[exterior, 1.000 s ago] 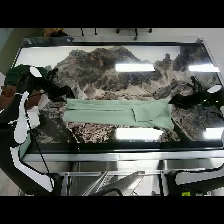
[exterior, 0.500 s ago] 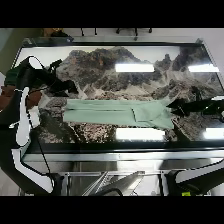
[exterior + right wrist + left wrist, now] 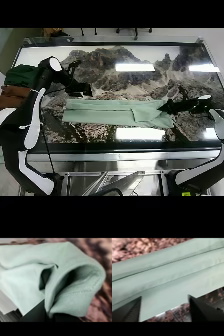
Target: Fold the shirts.
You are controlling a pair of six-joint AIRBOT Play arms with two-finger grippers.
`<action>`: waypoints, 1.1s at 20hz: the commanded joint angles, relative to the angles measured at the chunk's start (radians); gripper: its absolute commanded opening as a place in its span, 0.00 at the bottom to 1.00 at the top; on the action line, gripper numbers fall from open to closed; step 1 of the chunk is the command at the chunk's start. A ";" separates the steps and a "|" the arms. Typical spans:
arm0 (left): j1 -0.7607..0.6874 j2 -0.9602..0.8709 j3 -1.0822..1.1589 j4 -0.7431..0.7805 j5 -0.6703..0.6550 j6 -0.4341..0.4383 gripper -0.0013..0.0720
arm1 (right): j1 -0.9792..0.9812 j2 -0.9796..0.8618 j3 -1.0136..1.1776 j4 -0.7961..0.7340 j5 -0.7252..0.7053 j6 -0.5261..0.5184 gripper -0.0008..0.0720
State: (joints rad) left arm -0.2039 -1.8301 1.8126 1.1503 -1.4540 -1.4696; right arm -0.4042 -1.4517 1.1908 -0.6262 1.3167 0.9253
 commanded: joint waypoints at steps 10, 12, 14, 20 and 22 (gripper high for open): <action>-0.396 -0.286 0.003 -0.321 0.500 0.006 0.03 | 0.016 0.273 0.244 0.078 0.261 0.193 0.04; -0.444 -0.332 0.007 -0.414 0.593 0.006 0.03 | 0.016 0.322 0.282 0.120 0.267 0.229 0.04; -0.477 -0.381 0.065 -0.421 0.600 0.004 0.03 | 0.016 0.354 0.299 0.141 0.267 0.238 0.04; -0.442 -0.343 0.269 -0.418 0.388 0.002 0.03 | 0.047 0.354 0.298 0.108 0.270 0.273 0.04; -0.360 -0.244 0.263 -0.418 0.246 0.014 0.03 | 0.101 0.349 0.298 0.103 0.245 0.280 0.04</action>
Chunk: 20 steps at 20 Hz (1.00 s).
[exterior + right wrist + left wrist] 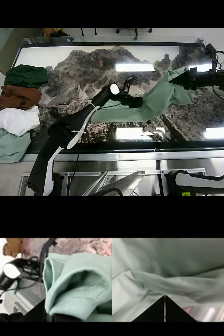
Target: Fold the shirts.
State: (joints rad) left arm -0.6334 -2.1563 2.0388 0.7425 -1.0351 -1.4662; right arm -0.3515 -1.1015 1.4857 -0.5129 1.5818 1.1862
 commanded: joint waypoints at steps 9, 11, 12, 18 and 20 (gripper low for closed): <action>0.520 0.549 -0.034 -0.009 -0.466 0.034 0.03 | 0.755 -0.248 0.001 -0.010 -0.730 0.103 0.18; 0.555 0.594 -0.034 -0.010 -0.466 0.046 0.03 | 0.946 -0.353 0.002 0.040 -0.973 -0.041 0.47; 0.562 0.609 -0.034 -0.009 -0.467 0.053 0.03 | 0.997 -0.373 0.002 0.081 -1.052 -0.130 0.48; 0.531 0.631 -0.048 -0.006 -0.533 0.097 0.03 | 0.820 -0.227 0.002 -0.014 -0.831 -0.172 0.48; 0.519 0.631 -0.078 -0.010 -0.534 0.098 0.03 | 0.675 -0.151 0.002 -0.143 -0.699 -0.055 0.48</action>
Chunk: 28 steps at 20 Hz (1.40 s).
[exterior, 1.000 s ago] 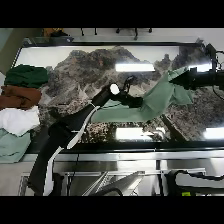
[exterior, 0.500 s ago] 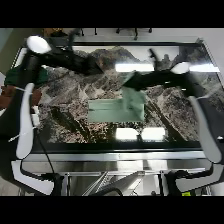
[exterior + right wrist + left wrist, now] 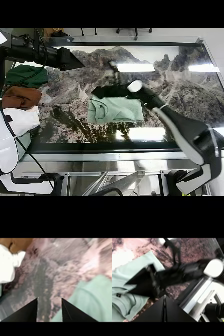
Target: Fold the shirts.
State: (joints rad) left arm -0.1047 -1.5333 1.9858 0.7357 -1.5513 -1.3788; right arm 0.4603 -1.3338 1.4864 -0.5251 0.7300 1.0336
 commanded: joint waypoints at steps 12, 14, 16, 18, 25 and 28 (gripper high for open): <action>-0.012 0.008 -0.141 -0.004 -0.027 0.016 0.03 | -0.607 0.084 -0.304 -0.504 0.421 0.265 0.79; -0.012 0.008 -0.141 -0.004 -0.033 0.016 0.03 | -0.597 0.016 -0.314 -0.380 0.422 0.191 0.80; -0.012 0.008 -0.141 -0.004 -0.036 0.016 0.03 | -0.584 -0.039 -0.314 -0.239 0.420 0.113 0.80; -0.012 0.008 -0.141 -0.003 -0.035 0.016 0.03 | -0.564 -0.080 -0.314 -0.139 0.410 0.061 0.80; -0.012 0.008 -0.142 -0.003 -0.035 0.016 0.03 | -0.454 -0.117 -0.311 -0.018 0.351 -0.012 0.38; -0.012 0.008 -0.141 -0.004 -0.037 0.016 0.03 | -0.440 -0.090 -0.267 0.035 0.395 -0.069 0.04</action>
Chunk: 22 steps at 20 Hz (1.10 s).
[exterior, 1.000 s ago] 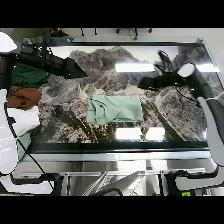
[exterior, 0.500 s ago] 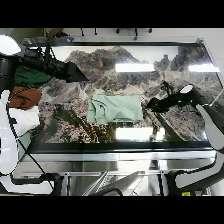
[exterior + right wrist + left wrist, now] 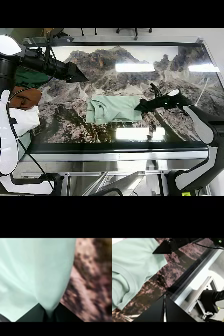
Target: Fold the shirts.
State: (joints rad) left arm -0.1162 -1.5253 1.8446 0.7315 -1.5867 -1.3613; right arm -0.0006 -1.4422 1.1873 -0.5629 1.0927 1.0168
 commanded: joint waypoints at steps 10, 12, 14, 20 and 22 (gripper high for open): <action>-0.001 0.000 0.000 0.000 -0.011 -0.001 0.03 | -0.652 0.237 0.311 -0.270 0.077 0.256 0.04; -0.010 0.000 0.000 0.001 -0.011 -0.001 0.03 | -0.819 0.237 0.288 -0.273 0.118 0.256 0.04; -0.021 0.000 0.000 0.001 -0.008 0.000 0.03 | -0.945 0.242 0.224 -0.290 0.121 0.272 0.04; -0.081 0.000 0.000 0.002 -0.007 0.031 0.03 | -1.123 0.332 -0.132 -0.557 0.104 0.349 0.04; -0.101 0.000 0.000 0.002 0.000 0.049 0.03 | -1.147 0.368 -0.227 -0.562 0.079 0.348 0.04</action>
State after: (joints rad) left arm -0.1913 -1.5253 1.8446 0.7322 -1.5932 -1.3334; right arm -1.0885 -1.1198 1.0981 -1.0454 1.1988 1.3403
